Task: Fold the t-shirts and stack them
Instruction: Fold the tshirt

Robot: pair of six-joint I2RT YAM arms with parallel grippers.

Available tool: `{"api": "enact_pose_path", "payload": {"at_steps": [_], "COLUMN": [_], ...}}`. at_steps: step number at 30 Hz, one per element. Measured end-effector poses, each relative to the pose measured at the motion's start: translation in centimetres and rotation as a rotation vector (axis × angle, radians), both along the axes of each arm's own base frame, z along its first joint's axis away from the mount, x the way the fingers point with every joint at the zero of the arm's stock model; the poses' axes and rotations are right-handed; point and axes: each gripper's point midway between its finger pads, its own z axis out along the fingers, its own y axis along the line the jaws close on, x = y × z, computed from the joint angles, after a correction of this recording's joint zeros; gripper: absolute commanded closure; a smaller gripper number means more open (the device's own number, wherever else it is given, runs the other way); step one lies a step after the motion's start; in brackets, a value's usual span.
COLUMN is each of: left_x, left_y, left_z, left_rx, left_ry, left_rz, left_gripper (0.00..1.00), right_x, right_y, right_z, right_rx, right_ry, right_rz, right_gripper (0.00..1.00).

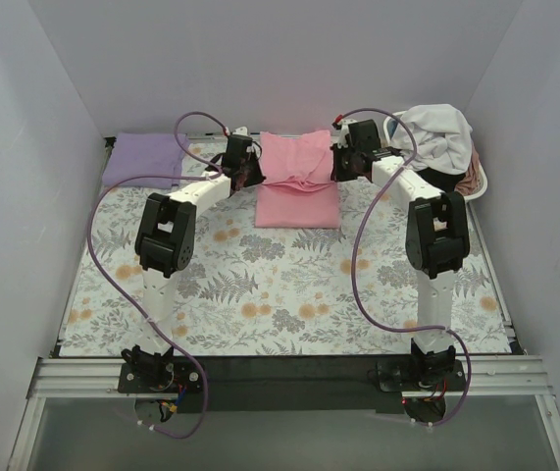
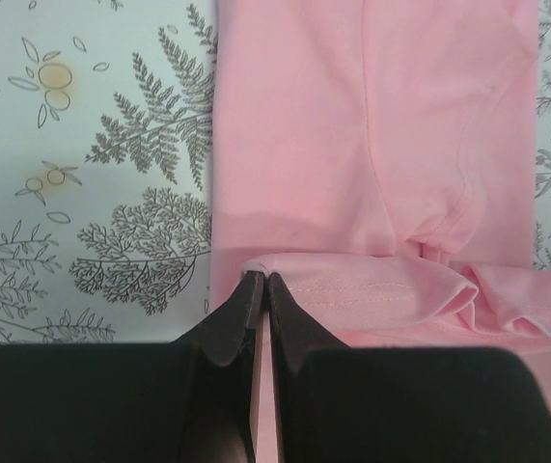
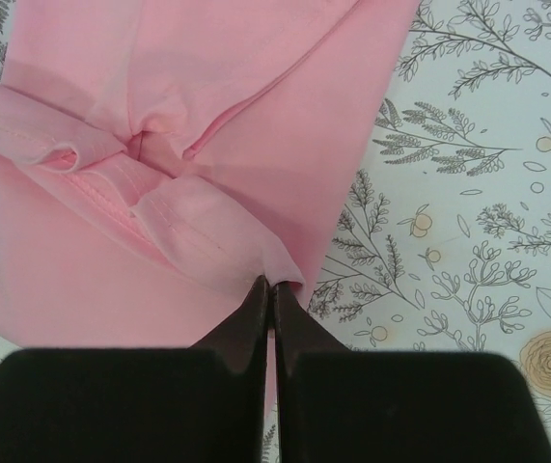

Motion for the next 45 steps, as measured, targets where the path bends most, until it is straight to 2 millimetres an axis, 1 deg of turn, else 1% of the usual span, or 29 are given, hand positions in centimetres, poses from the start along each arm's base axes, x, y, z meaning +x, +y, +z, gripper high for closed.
{"api": "enact_pose_path", "payload": {"at_steps": [3,6,9,10,12,13,14,15,16,17,18,19,20,21,22,23,25,28,31,33,34,35,36,37,39,40,42,45], "left_x": [0.6,0.7,1.0,1.2,1.6,1.8,2.0,2.0,2.0,1.9,1.8,1.9,2.0,2.0,2.0,2.0,1.6,0.0,-1.6,-2.7,-3.2,-3.9,-4.6,-5.1,-5.9,-6.1,-6.8,-7.4], "left_y": [-0.1,0.0,0.0,0.0,0.0,0.0,0.0,-0.1,-0.1,0.0,0.1,0.1,0.2,0.2,0.3,0.4,0.6,1.4,1.7,1.8,1.7,1.4,1.0,0.5,-0.8,-1.4,-2.5,-2.8], "left_z": [0.4,0.1,0.2,0.2,0.1,-0.3,-0.8,-1.3,-2.0,-2.8,-3.6,-3.6,-3.5,-3.4,-3.3,-3.3,-2.8,-1.9,-0.1,2.0,3.1,4.1,5.1,5.8,6.4,6.3,4.9,1.8], "left_rx": [-0.006,-0.007,-0.011,-0.013,-0.016,-0.016,-0.016,-0.012,-0.01,-0.005,0.0,-0.003,-0.004,-0.004,-0.006,-0.006,-0.012,-0.021,-0.039,-0.063,-0.075,-0.088,-0.102,-0.11,-0.13,-0.137,-0.137,-0.121], "left_ry": [-0.039,-0.055,-0.065,-0.07,-0.077,-0.075,-0.072,-0.067,-0.058,-0.044,-0.03,-0.036,-0.037,-0.039,-0.041,-0.041,-0.044,-0.029,-0.029,-0.046,-0.059,-0.07,-0.079,-0.089,-0.094,-0.091,-0.06,0.007], "left_rz": [-0.004,0.001,0.005,0.005,0.005,0.005,0.005,0.002,0.002,0.002,0.003,0.002,0.008,0.01,0.015,0.019,0.034,0.061,0.078,0.087,0.087,0.083,0.077,0.064,0.033,0.019,-0.012,-0.03], "left_gripper": [1.0,0.99,0.95,0.94,0.85,0.82,0.75,0.72,0.7,0.68,0.63,0.59,0.54,0.53,0.45,0.41,0.32,0.31,0.33,0.42,0.46,0.55,0.58,0.62,0.73,0.74,0.75,0.76], "right_x": [0.6,1.0,1.5,1.6,1.9,2.0,2.1,2.1,2.2,2.2,2.2,2.1,2.0,2.0,2.0,2.1,2.2,2.1,0.9,-0.4,-1.0,-2.0,-2.9,-3.5,-4.9,-5.4,-6.7,-8.1], "right_y": [-0.3,-0.7,-1.1,-1.1,-1.3,-1.4,-1.5,-1.5,-1.6,-1.7,-1.7,-1.7,-1.7,-1.7,-1.7,-1.6,-1.6,-1.7,-1.9,-1.9,-1.9,-1.7,-1.6,-1.2,-0.6,-0.3,0.2,0.8], "right_z": [0.2,0.3,0.3,0.1,-0.4,-1.0,-1.7,-2.1,-2.9,-3.5,-4.3,-4.7,-5.0,-5.1,-5.0,-4.8,-4.1,-2.0,1.1,3.0,3.6,4.2,4.4,4.4,3.4,2.7,0.7,-2.1], "right_rx": [0.007,0.014,0.021,0.023,0.027,0.028,0.028,0.027,0.025,0.024,0.023,0.019,0.018,0.018,0.019,0.022,0.025,0.03,0.041,0.058,0.069,0.089,0.107,0.13,0.169,0.185,0.213,0.244], "right_ry": [-0.022,-0.034,-0.045,-0.045,-0.042,-0.034,-0.023,-0.016,-0.003,0.009,0.022,0.029,0.037,0.041,0.039,0.033,0.019,-0.015,-0.06,-0.086,-0.093,-0.095,-0.087,-0.086,-0.051,-0.031,0.029,0.111], "right_rz": [-0.007,-0.014,-0.02,-0.02,-0.023,-0.024,-0.027,-0.026,-0.028,-0.03,-0.03,-0.027,-0.026,-0.025,-0.022,-0.021,-0.018,-0.022,-0.022,-0.021,-0.02,-0.012,-0.005,0.004,0.026,0.034,0.049,0.066], "right_gripper": [0.99,0.99,0.98,0.96,0.93,0.88,0.85,0.81,0.75,0.7,0.69,0.65,0.62,0.6,0.57,0.57,0.53,0.52,0.52,0.53,0.55,0.57,0.59,0.64,0.69,0.71,0.73,0.73]}}
